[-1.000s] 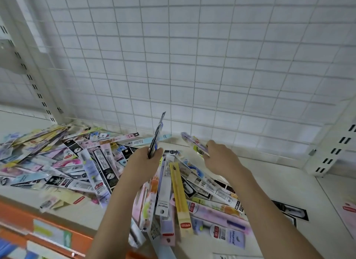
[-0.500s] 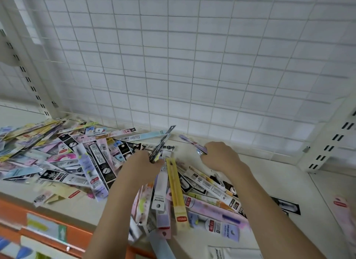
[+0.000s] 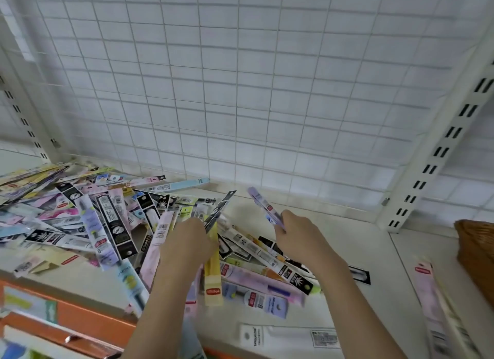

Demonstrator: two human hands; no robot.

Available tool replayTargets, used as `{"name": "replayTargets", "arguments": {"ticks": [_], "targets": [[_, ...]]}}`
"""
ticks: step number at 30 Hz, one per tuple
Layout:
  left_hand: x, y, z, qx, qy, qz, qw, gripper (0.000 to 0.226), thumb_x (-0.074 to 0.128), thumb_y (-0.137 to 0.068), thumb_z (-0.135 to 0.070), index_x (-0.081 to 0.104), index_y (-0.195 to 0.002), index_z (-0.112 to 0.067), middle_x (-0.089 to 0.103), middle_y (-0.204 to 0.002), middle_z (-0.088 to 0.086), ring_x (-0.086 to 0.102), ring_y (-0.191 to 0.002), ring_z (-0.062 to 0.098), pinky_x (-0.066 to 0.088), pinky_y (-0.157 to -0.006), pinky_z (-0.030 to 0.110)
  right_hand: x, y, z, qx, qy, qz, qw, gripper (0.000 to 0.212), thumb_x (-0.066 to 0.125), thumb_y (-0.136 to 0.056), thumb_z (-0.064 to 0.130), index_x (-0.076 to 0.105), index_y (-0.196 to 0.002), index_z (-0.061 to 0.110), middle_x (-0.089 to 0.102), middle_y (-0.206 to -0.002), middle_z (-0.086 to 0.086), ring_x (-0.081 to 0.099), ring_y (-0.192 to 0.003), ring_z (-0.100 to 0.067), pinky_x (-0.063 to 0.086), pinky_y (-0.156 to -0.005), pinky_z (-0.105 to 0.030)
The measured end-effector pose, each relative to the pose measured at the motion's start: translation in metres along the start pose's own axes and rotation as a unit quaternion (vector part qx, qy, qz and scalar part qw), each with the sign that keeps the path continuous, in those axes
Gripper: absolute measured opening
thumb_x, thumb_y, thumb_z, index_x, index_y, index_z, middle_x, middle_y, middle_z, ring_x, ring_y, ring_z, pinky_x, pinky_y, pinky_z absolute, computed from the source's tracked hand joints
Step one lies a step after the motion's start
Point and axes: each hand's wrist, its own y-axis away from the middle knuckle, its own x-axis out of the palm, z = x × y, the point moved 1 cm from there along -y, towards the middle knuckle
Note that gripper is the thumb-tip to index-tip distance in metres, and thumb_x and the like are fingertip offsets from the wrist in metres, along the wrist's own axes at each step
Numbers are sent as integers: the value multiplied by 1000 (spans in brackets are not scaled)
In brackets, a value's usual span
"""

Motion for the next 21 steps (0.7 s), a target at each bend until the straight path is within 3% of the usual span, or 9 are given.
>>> {"name": "replayTargets", "arguments": {"ticks": [5, 9, 14, 18, 21], "targets": [[2, 3, -5, -11, 5, -1, 1000, 37, 51, -91, -26, 35, -61, -11, 41, -61, 3, 47, -69, 24, 40, -64, 27, -3, 9, -6, -12, -23, -28, 999, 14, 36, -99, 25, 40, -96, 12, 43, -70, 1, 41, -58, -17, 30, -48, -28], [5, 4, -3, -18, 32, -16, 999, 26, 50, -85, -12, 36, -63, -8, 41, -61, 4, 42, -55, 20, 32, -51, 23, -10, 15, -13, -14, -25, -59, 998, 15, 35, -100, 24, 41, -106, 12, 42, -70, 2, 47, -66, -24, 30, -48, -28], [-1, 8, -9, 11, 173, -25, 985, 24, 49, -86, -11, 44, -63, -7, 51, -41, -1, 67, -55, 26, 39, -51, 22, -16, 26, -25, -4, -47, -53, 997, 19, 34, -99, 25, 43, -110, 13, 46, -72, 1, 49, -67, -23, 35, -53, -31], [-12, 24, -26, 23, 284, -43, 958, 16, 50, -91, -13, 53, -77, -6, 60, -61, 7, 69, -55, 25, 47, -52, 27, -16, 35, -33, 0, -59, -46, 997, 19, 34, -100, 26, 44, -110, 13, 45, -72, 3, 50, -70, -24, 37, -57, -33], [-16, 37, -37, 48, 307, -56, 949, 15, 50, -92, -16, 57, -83, -6, 61, -68, 7, 69, -54, 20, 49, -49, 27, -18, 40, -38, 6, -64, -56, 996, 20, 35, -100, 26, 44, -111, 13, 48, -75, 1, 52, -72, -24, 37, -56, -31]]}}
